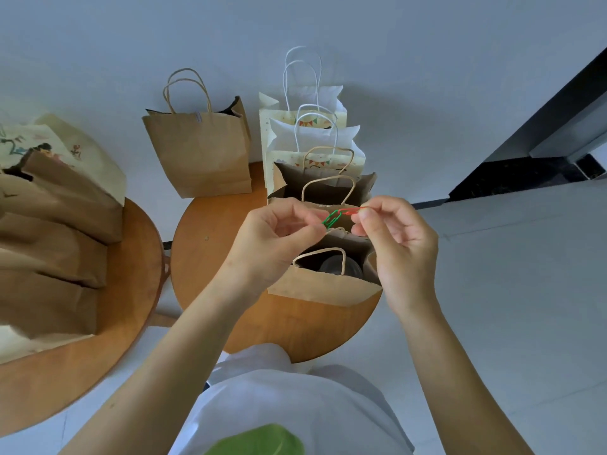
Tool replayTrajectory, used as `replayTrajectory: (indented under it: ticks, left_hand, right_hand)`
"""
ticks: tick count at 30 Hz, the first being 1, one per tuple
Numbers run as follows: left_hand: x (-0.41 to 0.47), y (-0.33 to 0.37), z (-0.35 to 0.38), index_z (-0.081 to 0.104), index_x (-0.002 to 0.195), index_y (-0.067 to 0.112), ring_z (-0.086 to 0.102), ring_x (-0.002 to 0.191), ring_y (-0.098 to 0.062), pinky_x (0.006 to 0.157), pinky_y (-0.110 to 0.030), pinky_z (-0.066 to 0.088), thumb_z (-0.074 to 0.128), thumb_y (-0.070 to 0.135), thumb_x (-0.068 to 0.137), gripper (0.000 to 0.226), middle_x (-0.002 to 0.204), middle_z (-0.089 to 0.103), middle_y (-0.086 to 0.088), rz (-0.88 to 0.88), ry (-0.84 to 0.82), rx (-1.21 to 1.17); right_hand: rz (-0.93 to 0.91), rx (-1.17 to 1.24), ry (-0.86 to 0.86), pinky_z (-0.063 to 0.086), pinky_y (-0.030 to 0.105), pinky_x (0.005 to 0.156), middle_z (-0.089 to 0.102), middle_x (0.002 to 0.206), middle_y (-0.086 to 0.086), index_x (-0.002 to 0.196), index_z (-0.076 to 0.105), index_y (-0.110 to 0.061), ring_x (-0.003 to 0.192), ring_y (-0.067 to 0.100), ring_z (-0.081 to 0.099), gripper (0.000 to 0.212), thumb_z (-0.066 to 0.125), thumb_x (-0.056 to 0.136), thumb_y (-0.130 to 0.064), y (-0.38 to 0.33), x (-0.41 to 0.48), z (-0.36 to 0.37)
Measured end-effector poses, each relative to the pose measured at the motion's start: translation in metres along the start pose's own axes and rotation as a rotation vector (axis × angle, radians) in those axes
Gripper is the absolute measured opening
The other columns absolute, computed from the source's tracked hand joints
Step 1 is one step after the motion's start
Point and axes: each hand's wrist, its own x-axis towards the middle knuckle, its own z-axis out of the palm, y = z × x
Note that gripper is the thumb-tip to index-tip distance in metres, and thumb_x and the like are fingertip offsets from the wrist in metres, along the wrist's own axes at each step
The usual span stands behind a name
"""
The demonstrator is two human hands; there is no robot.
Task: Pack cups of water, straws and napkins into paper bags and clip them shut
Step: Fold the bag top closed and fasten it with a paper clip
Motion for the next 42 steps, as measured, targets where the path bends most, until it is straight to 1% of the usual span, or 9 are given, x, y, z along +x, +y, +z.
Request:
replayTrajectory:
  ticks: [8, 12, 16, 19, 24, 27, 31, 36, 42]
  left_hand:
    - [-0.048, 0.010, 0.017, 0.065, 0.089, 0.021, 0.062, 0.066, -0.007, 0.061, -0.015, 0.047, 0.063, 0.001, 0.082, 0.022, 0.067, 0.065, 0.007, 0.016, 0.170, 0.042]
    - [-0.085, 0.010, 0.009, 0.072, 0.087, 0.034, 0.062, 0.078, -0.031, 0.074, -0.044, 0.051, 0.063, 0.013, 0.085, 0.022, 0.078, 0.070, 0.000, 0.014, 0.329, 0.150]
    - [-0.140, 0.008, -0.017, 0.072, 0.085, 0.027, 0.064, 0.067, -0.009, 0.063, -0.021, 0.050, 0.062, 0.014, 0.084, 0.016, 0.070, 0.069, 0.008, 0.009, 0.561, 0.125]
    - [-0.193, 0.005, -0.043, 0.074, 0.081, 0.028, 0.065, 0.070, -0.014, 0.074, -0.026, 0.051, 0.062, 0.013, 0.084, 0.019, 0.072, 0.070, 0.001, -0.003, 0.755, 0.113]
    - [-0.294, -0.002, -0.091, 0.073, 0.074, 0.024, 0.064, 0.068, -0.007, 0.070, -0.017, 0.048, 0.064, 0.008, 0.083, 0.021, 0.067, 0.070, 0.004, -0.013, 1.081, 0.010]
    - [-0.364, -0.007, -0.125, 0.070, 0.076, 0.014, 0.063, 0.061, -0.001, 0.060, -0.008, 0.044, 0.062, 0.004, 0.085, 0.016, 0.063, 0.069, 0.005, -0.002, 1.236, -0.075]
    - [-0.458, -0.015, -0.174, 0.070, 0.076, 0.017, 0.062, 0.063, -0.001, 0.059, -0.007, 0.042, 0.062, 0.008, 0.085, 0.015, 0.065, 0.070, 0.004, 0.026, 1.383, -0.082]
    - [-0.535, -0.025, -0.218, 0.069, 0.082, 0.017, 0.061, 0.065, -0.001, 0.062, -0.010, 0.044, 0.058, 0.008, 0.088, 0.016, 0.063, 0.065, 0.006, 0.040, 1.499, -0.128]
    - [-0.583, -0.050, -0.285, 0.071, 0.083, 0.025, 0.062, 0.071, -0.004, 0.071, -0.016, 0.047, 0.060, 0.008, 0.087, 0.021, 0.067, 0.066, 0.006, -0.035, 1.602, -0.179]
  right_hand:
    - [0.003, 0.019, -0.274, 0.051, 0.018, 0.069, 0.067, 0.079, -0.011, 0.084, 0.063, -0.023, 0.075, 0.008, 0.065, 0.008, 0.059, 0.080, -0.029, -0.012, -0.014, -0.007]
    - [0.016, -0.006, -0.470, 0.052, 0.022, 0.070, 0.067, 0.079, -0.012, 0.083, 0.063, -0.030, 0.076, 0.012, 0.064, 0.007, 0.058, 0.080, -0.034, -0.015, -0.028, 0.015]
    - [0.044, 0.046, -0.679, 0.049, 0.017, 0.069, 0.066, 0.074, -0.010, 0.080, 0.065, -0.035, 0.073, 0.009, 0.062, 0.008, 0.058, 0.078, -0.038, -0.022, -0.052, 0.056]
    - [0.018, 0.062, -0.870, 0.049, 0.015, 0.067, 0.066, 0.073, -0.011, 0.078, 0.065, -0.035, 0.071, 0.007, 0.062, 0.008, 0.058, 0.078, -0.039, -0.036, -0.079, 0.102]
    - [0.047, 0.157, -1.163, 0.048, 0.013, 0.064, 0.065, 0.065, -0.005, 0.076, 0.064, -0.021, 0.064, 0.006, 0.061, 0.017, 0.062, 0.086, -0.007, -0.062, -0.157, 0.191]
    - [0.021, 0.185, -1.306, 0.050, 0.018, 0.066, 0.066, 0.067, -0.007, 0.076, 0.064, -0.020, 0.066, 0.006, 0.062, 0.020, 0.061, 0.085, -0.002, -0.079, -0.218, 0.251]
    - [-0.080, 0.189, -1.420, 0.052, 0.022, 0.066, 0.068, 0.072, -0.006, 0.080, 0.066, -0.027, 0.070, 0.012, 0.064, 0.003, 0.065, 0.081, -0.024, -0.100, -0.300, 0.326]
    - [-0.116, 0.232, -1.547, 0.048, 0.017, 0.066, 0.067, 0.071, -0.011, 0.081, 0.066, -0.037, 0.070, 0.006, 0.063, 0.012, 0.060, 0.072, -0.043, -0.121, -0.372, 0.399]
    - [-0.085, 0.283, -1.647, 0.048, 0.015, 0.069, 0.067, 0.072, -0.007, 0.075, 0.067, -0.030, 0.070, 0.007, 0.063, 0.009, 0.063, 0.077, -0.022, -0.114, -0.425, 0.486]
